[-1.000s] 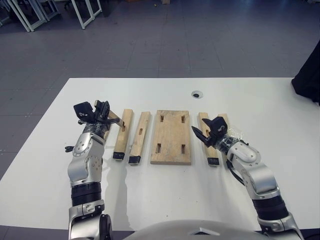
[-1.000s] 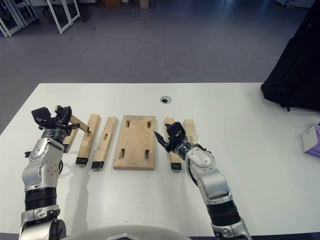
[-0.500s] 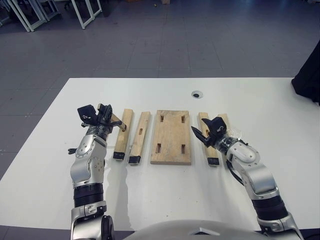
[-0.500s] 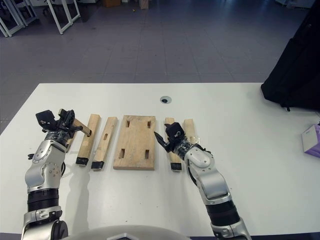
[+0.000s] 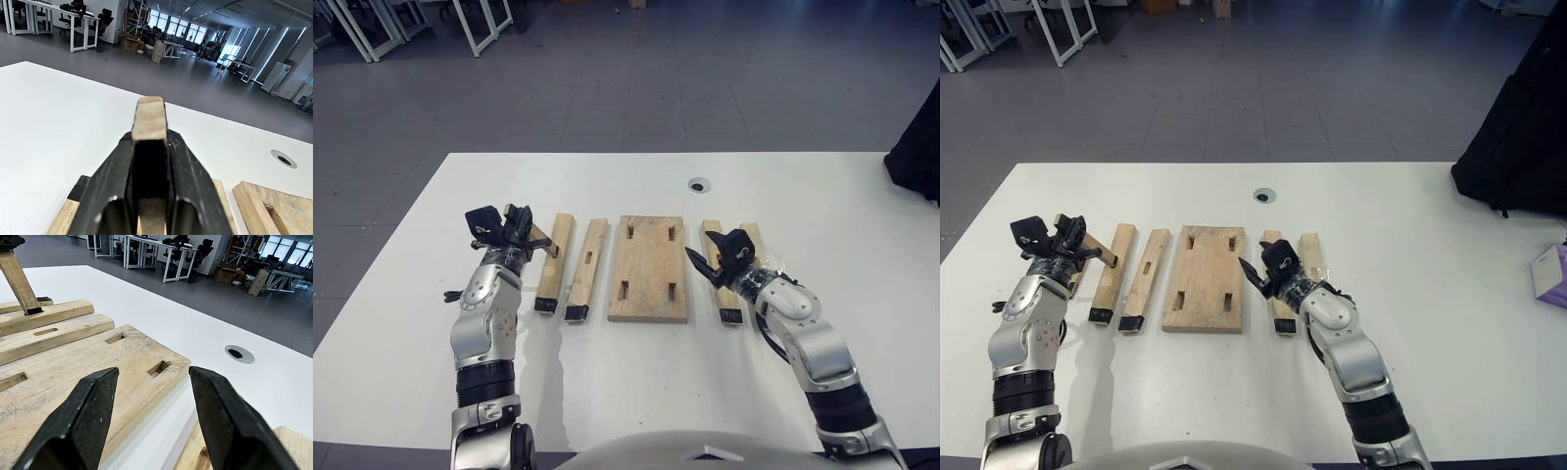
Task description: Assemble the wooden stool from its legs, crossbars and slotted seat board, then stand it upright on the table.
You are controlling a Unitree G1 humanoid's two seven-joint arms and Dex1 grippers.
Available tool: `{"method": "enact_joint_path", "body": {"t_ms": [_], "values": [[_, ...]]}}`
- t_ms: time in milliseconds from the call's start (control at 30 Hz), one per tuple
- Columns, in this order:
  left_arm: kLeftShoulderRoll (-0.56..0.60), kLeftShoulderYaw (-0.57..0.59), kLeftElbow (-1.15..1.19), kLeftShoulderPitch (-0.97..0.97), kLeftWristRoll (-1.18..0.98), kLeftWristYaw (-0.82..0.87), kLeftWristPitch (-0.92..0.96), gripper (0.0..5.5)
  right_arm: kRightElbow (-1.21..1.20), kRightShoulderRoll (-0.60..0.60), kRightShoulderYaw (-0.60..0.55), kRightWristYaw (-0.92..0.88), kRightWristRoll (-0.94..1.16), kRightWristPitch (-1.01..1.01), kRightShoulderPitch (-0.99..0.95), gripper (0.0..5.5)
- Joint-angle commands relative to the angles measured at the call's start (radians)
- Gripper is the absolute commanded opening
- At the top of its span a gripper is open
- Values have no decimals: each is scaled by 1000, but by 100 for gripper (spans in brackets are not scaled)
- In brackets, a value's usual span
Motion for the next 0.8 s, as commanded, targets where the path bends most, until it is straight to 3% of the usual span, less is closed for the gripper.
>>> {"method": "enact_joint_path", "body": {"t_ms": [33,233,567,800], "values": [[10,-20,12,9,36,-2,19,43,-5,-9,11,6,-18,-11,-2,264],[9,-42,20,21,76,11,29,43,-5,-13,17,8,-33,-17,-5,264],[-18,15,65,30,40,47,40,43,11,-22,30,15,-56,-39,-4,264],[29,-68,83,25,128,26,48,43,20,-21,34,23,-63,-45,-14,264]]}}
